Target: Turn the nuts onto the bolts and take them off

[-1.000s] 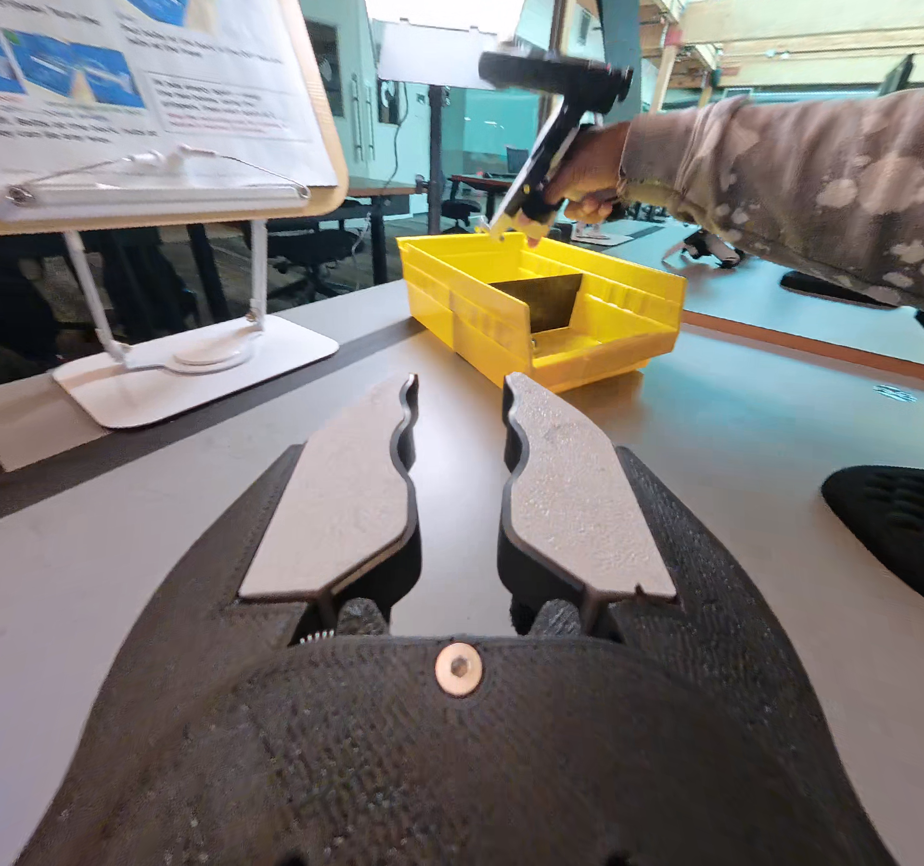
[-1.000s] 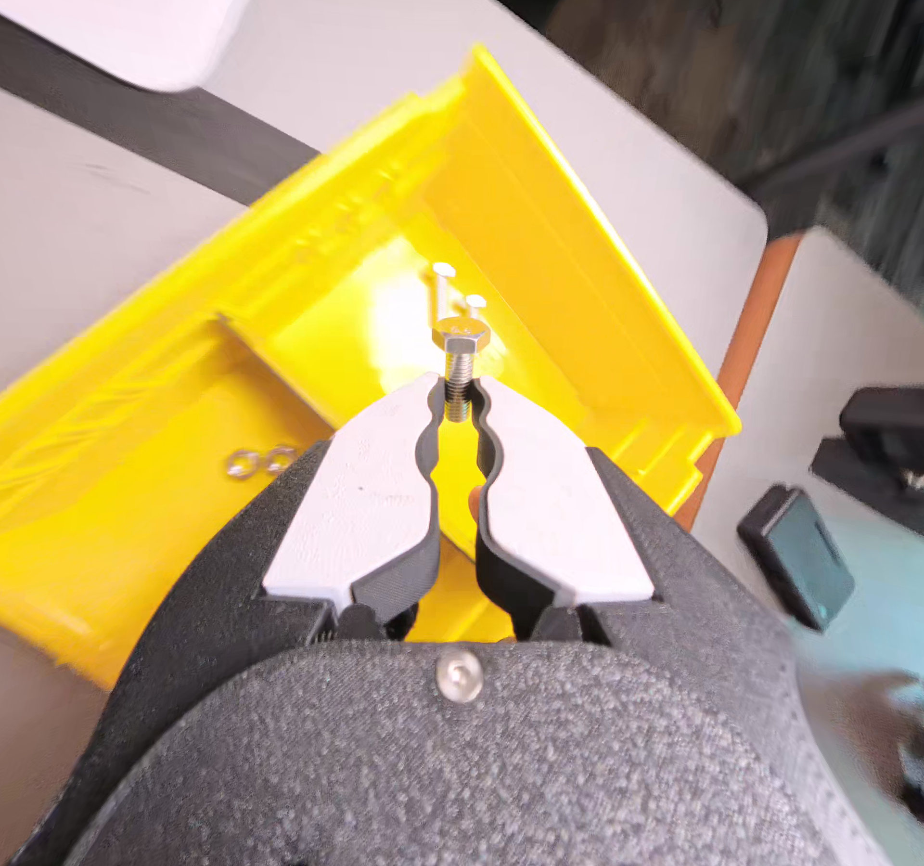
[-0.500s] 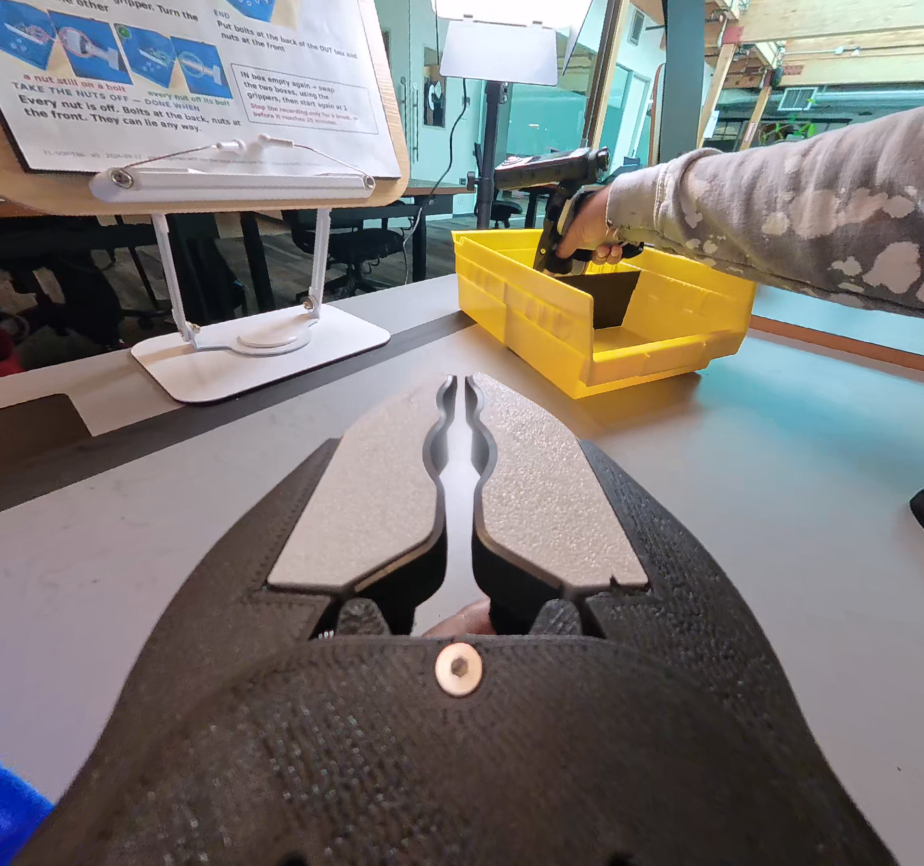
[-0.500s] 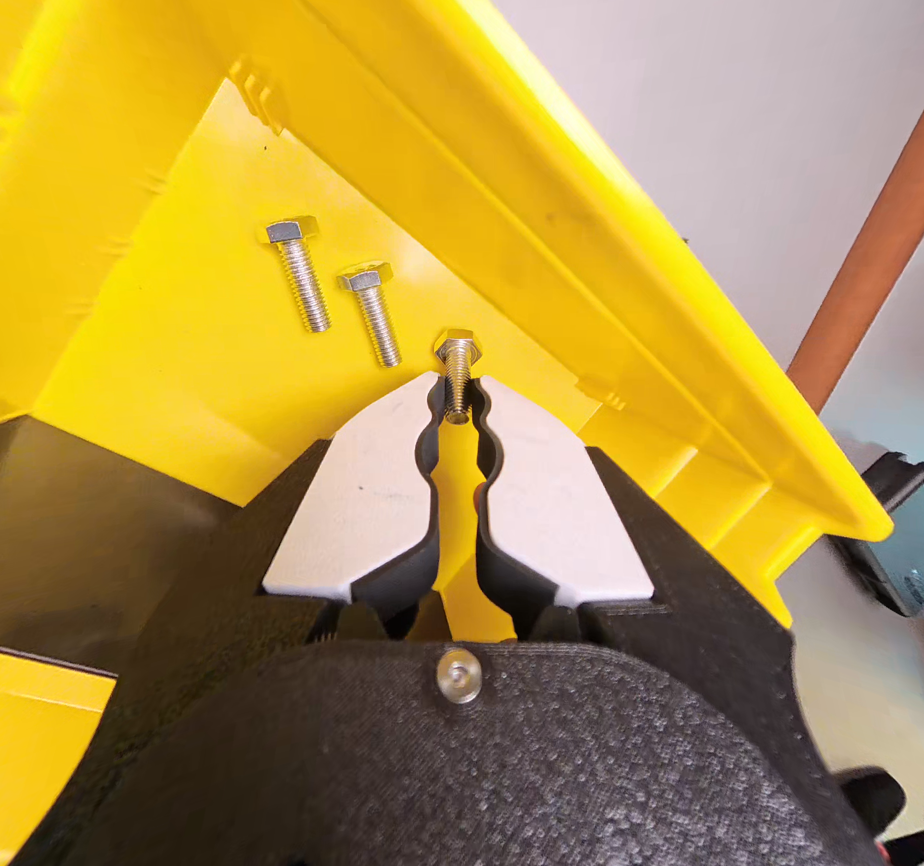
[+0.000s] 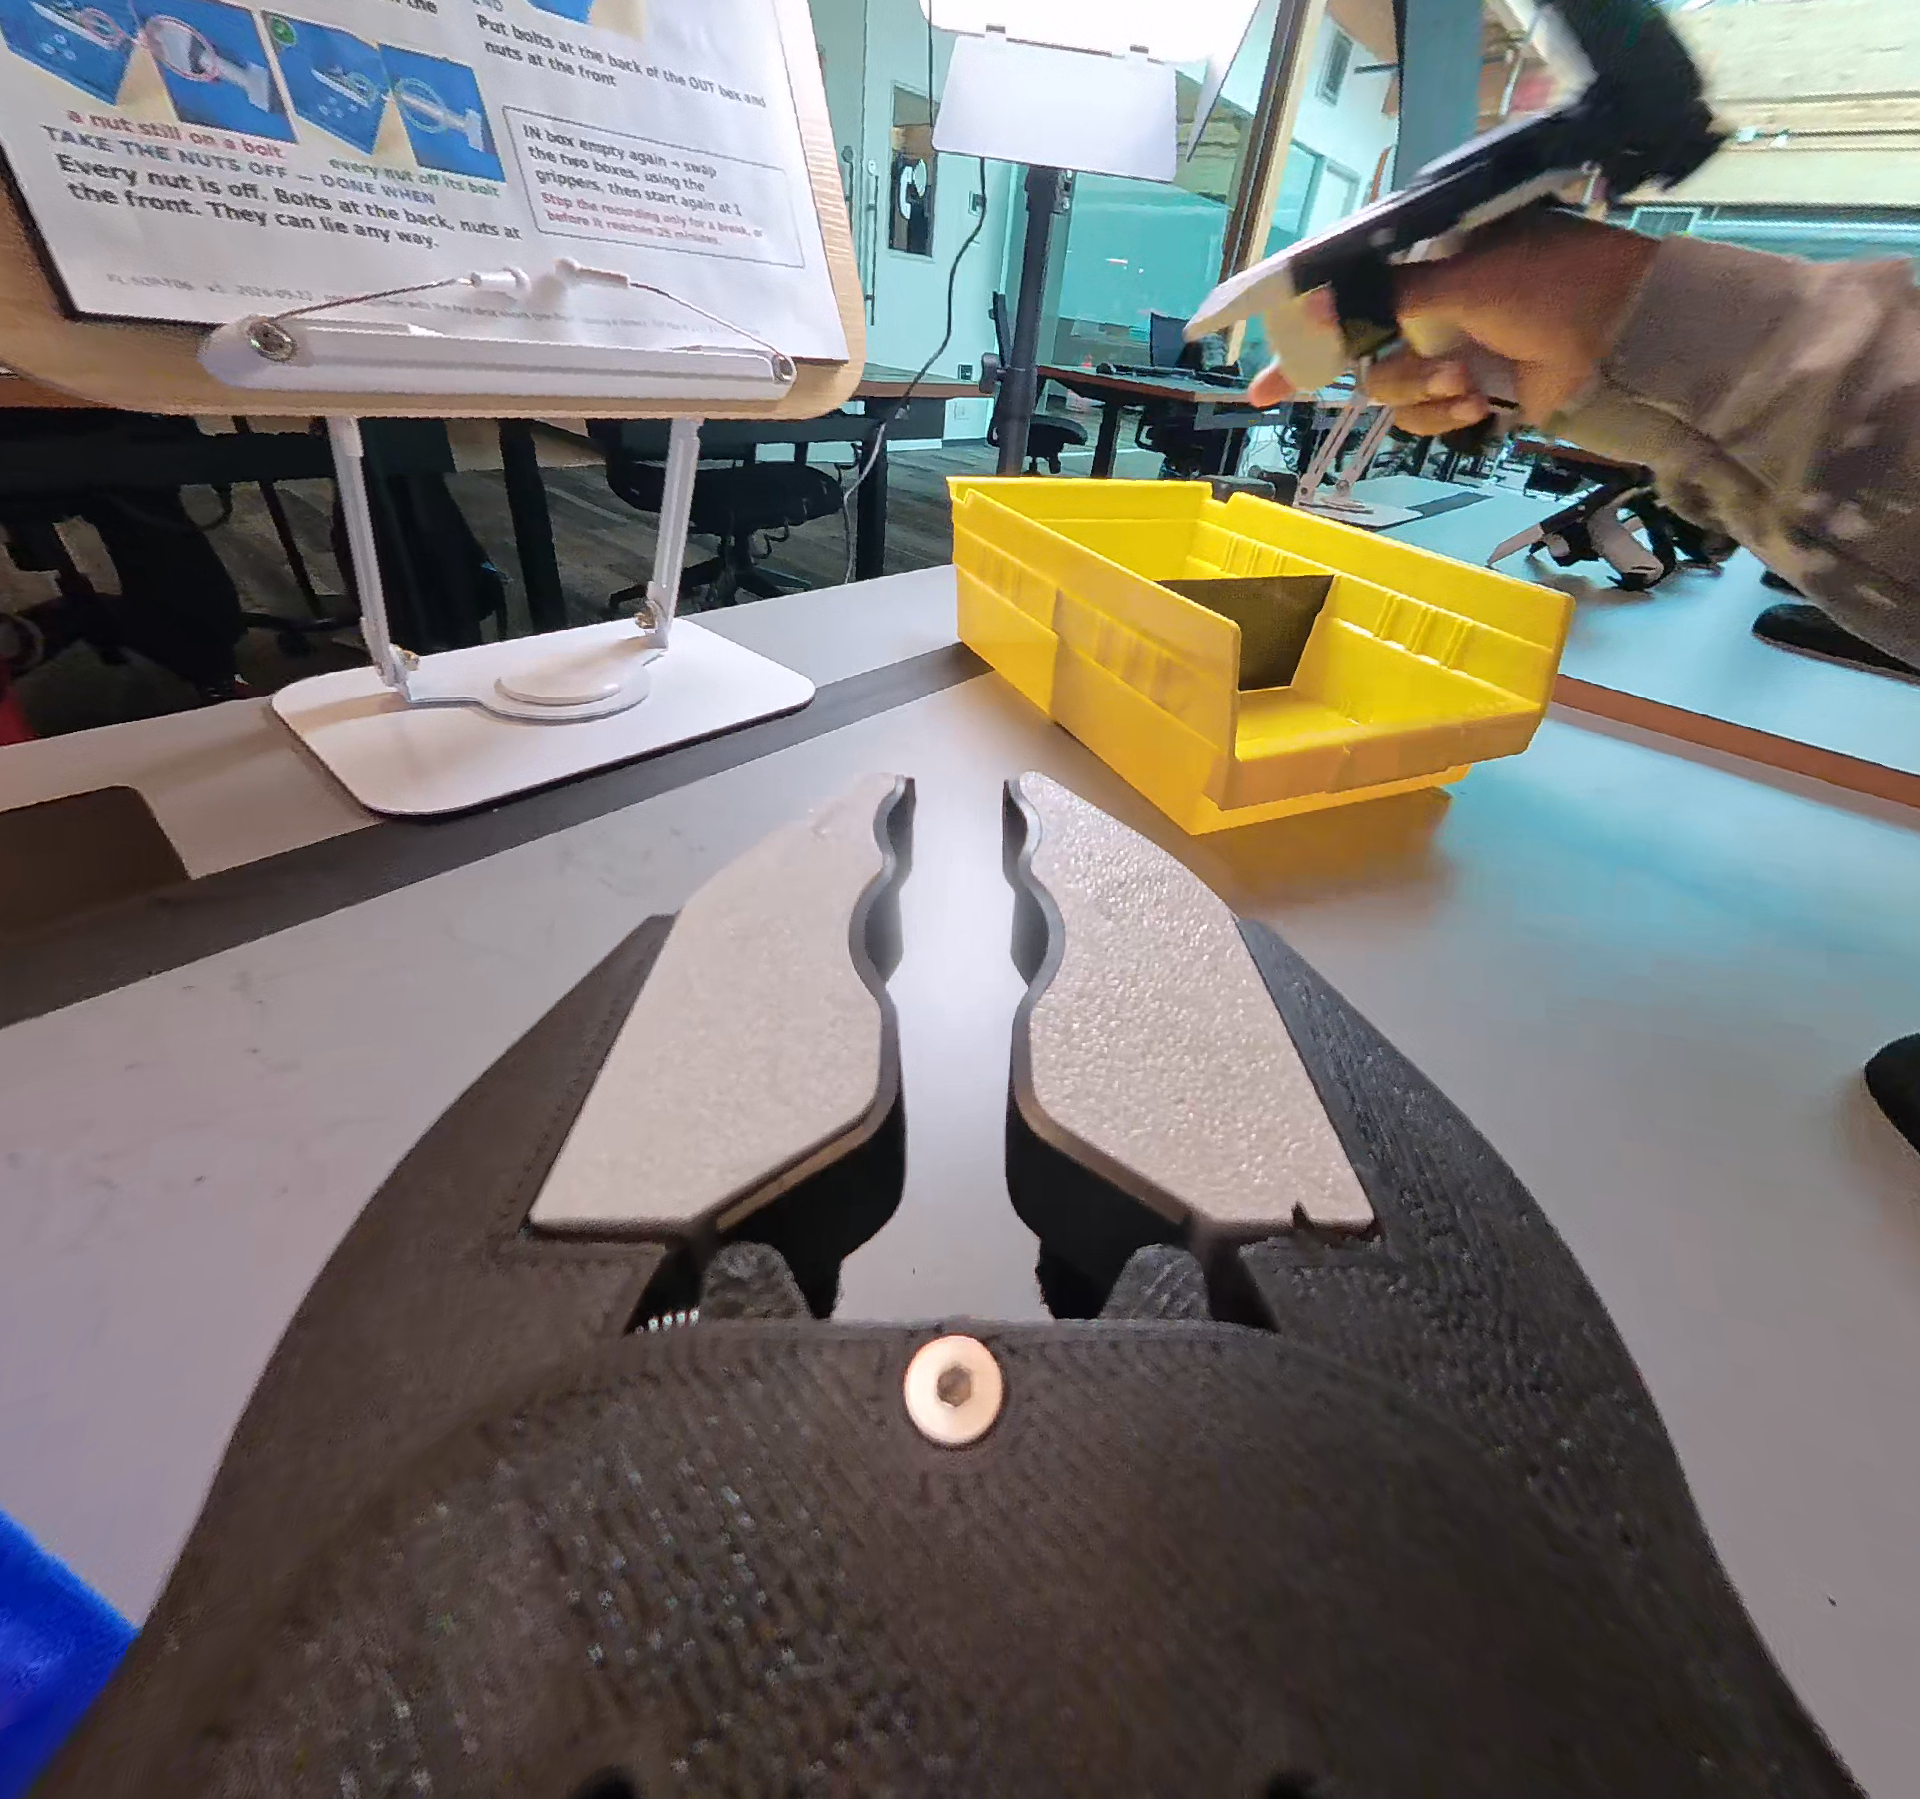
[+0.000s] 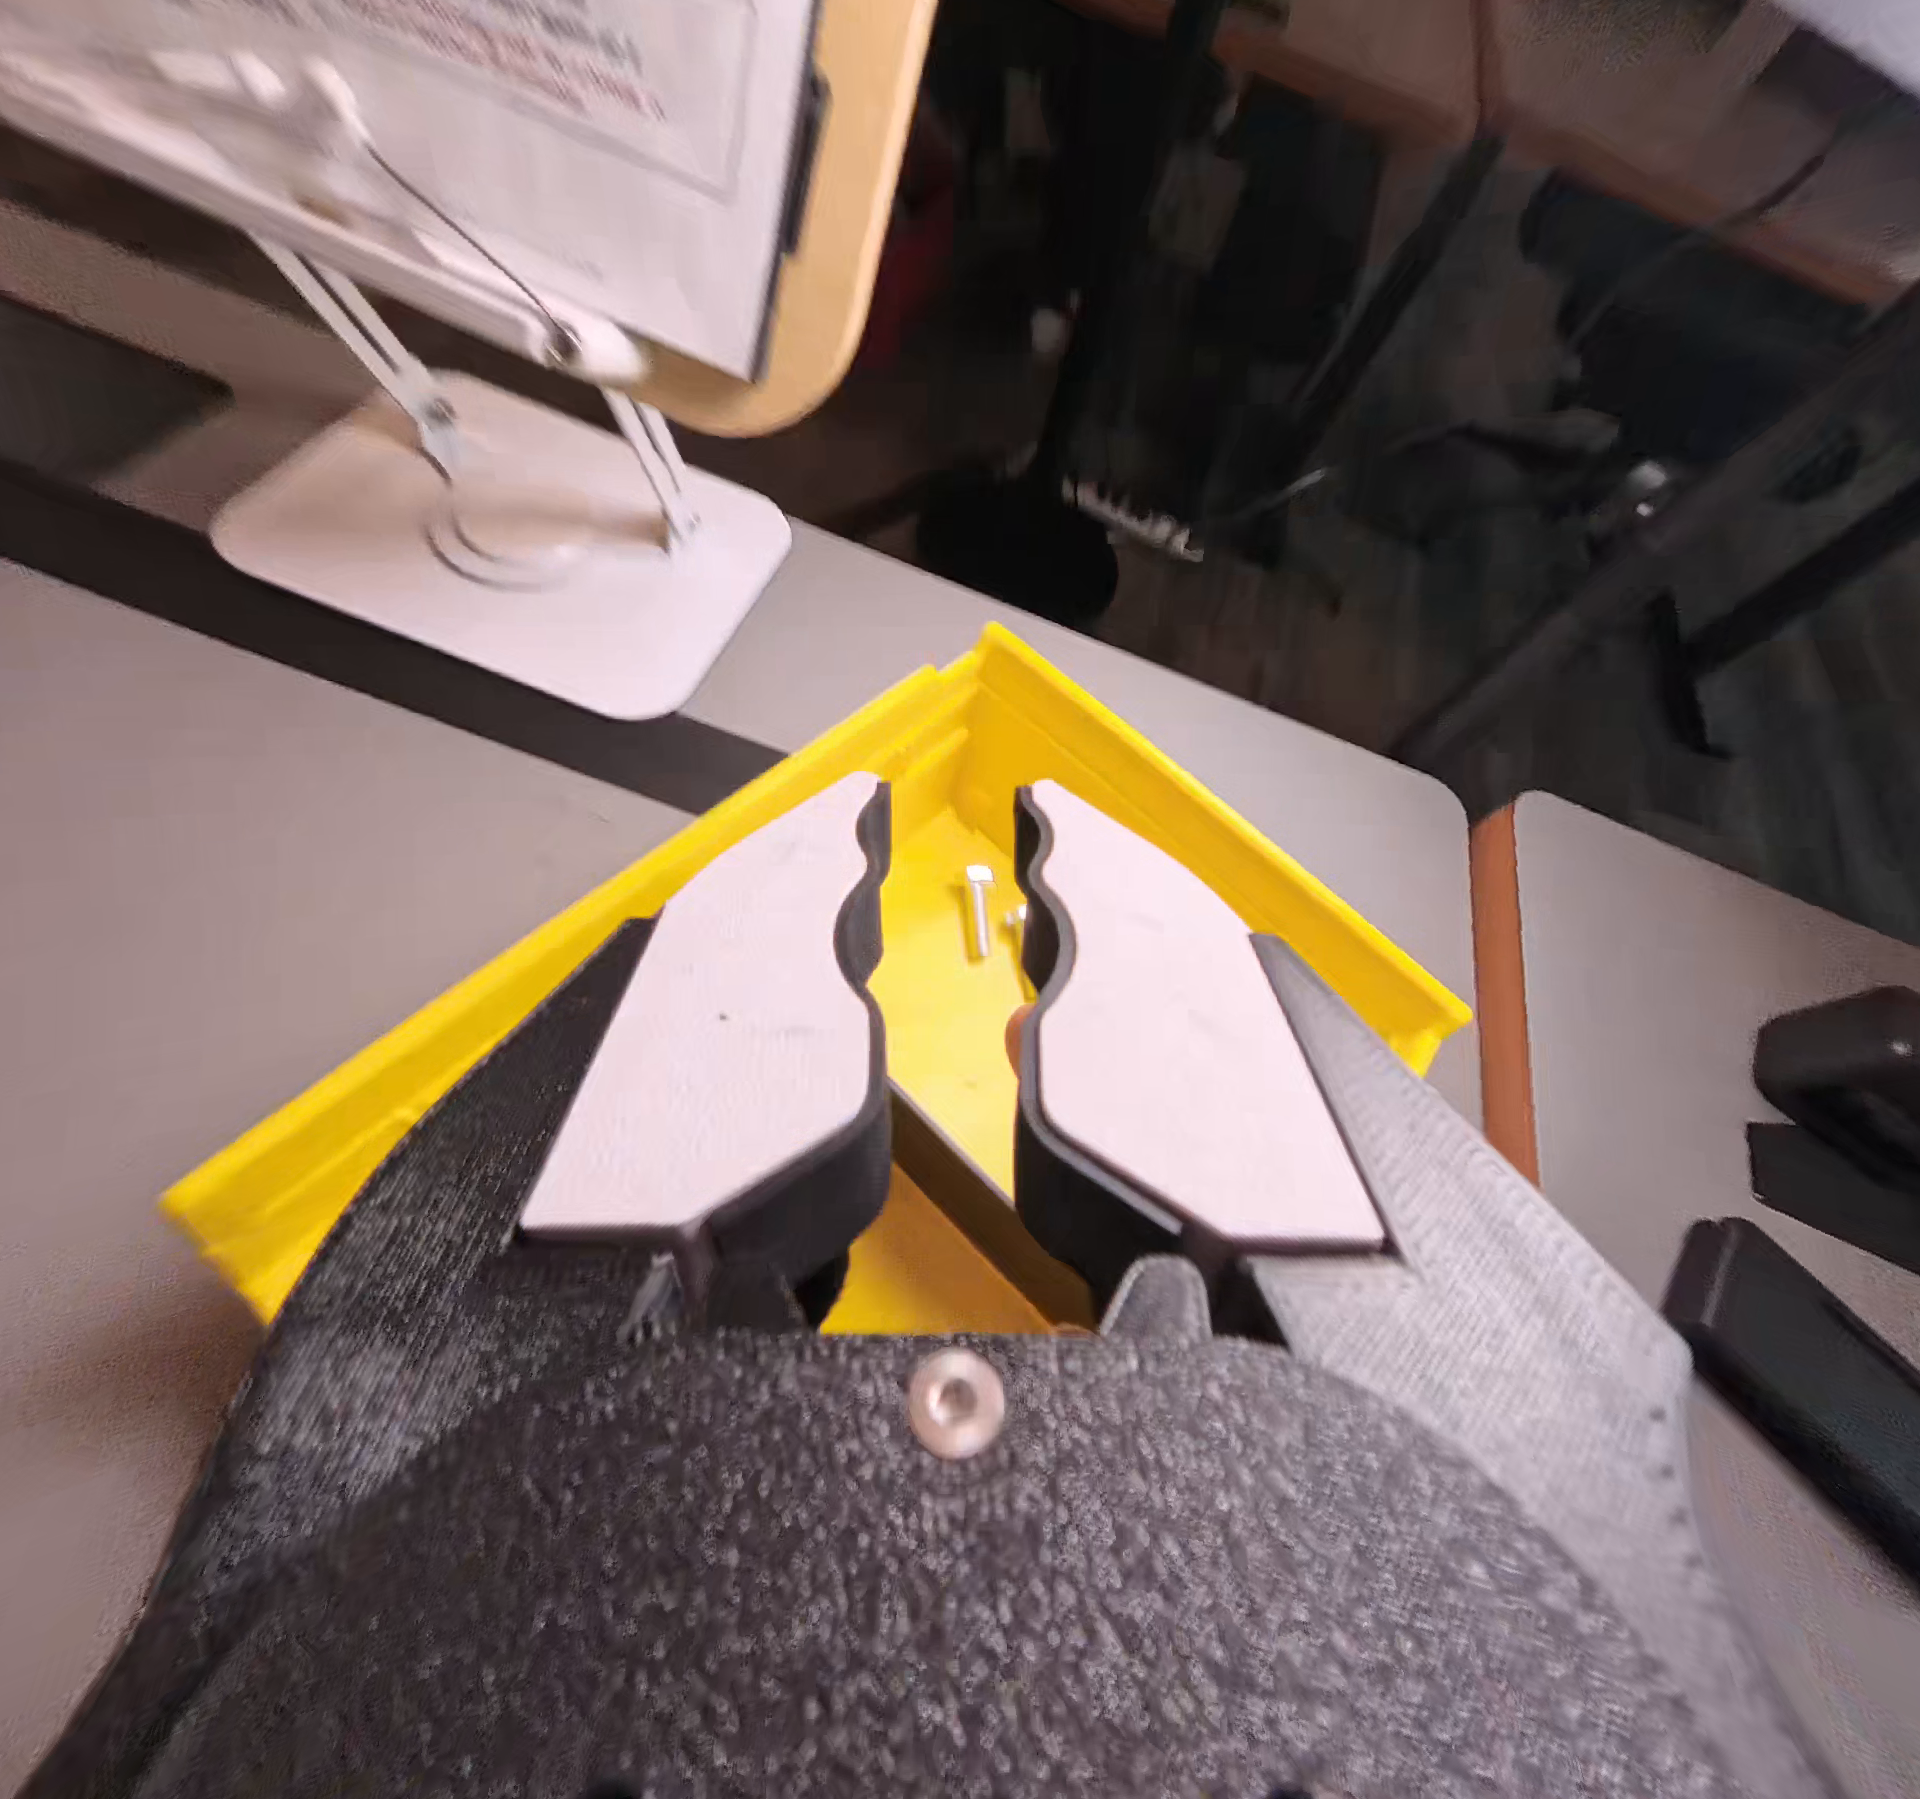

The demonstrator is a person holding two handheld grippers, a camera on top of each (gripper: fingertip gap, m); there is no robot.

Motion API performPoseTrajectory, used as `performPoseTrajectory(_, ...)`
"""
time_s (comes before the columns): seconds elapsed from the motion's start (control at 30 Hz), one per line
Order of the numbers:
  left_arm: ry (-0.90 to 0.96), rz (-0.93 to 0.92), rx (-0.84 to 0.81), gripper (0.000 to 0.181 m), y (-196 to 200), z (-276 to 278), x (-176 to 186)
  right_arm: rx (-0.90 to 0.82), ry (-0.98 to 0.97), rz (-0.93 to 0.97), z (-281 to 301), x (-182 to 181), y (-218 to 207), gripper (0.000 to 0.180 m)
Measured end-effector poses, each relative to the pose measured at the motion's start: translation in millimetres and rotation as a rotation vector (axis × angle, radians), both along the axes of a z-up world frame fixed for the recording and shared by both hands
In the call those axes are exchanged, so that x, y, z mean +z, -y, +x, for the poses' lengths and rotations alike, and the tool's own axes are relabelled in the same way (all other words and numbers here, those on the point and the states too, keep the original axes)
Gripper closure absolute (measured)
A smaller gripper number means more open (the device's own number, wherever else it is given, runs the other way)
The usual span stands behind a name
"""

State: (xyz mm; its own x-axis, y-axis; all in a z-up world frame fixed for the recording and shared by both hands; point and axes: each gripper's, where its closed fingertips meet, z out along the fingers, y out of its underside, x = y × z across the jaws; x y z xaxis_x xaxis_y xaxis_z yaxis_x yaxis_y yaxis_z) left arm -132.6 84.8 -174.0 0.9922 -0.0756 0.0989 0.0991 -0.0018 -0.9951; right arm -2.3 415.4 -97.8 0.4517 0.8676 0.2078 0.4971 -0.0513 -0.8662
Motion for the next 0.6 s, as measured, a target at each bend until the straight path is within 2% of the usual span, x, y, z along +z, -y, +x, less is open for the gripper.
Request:
performPoseTrajectory(0.1,-0.004,0.018,0.031,0.162,4,-9,9,0.035,-0.247,0.06,16,28,57,0.157)
performPoseTrajectory(0.17,-0.019,0.032,0.047,0.161,9,-18,20,0.055,-0.355,0.071,29,28,95,0.158)
performPoseTrajectory(0.27,-0.069,0.062,0.095,0.16,22,-40,48,0.076,-0.44,0.03,44,5,141,0.157)
performPoseTrajectory(0.37,-0.121,0.035,0.191,0.16,41,-87,77,0.108,-0.455,-0.007,51,-27,177,0.156)
performPoseTrajectory(0.5,-0.094,-0.226,0.324,0.154,62,-181,85,0.179,-0.435,-0.002,51,-56,207,0.156)
performPoseTrajectory(0.6,-0.06,-0.558,0.43,0.15,77,-256,57,0.255,-0.411,-0.013,41,-65,223,0.152)
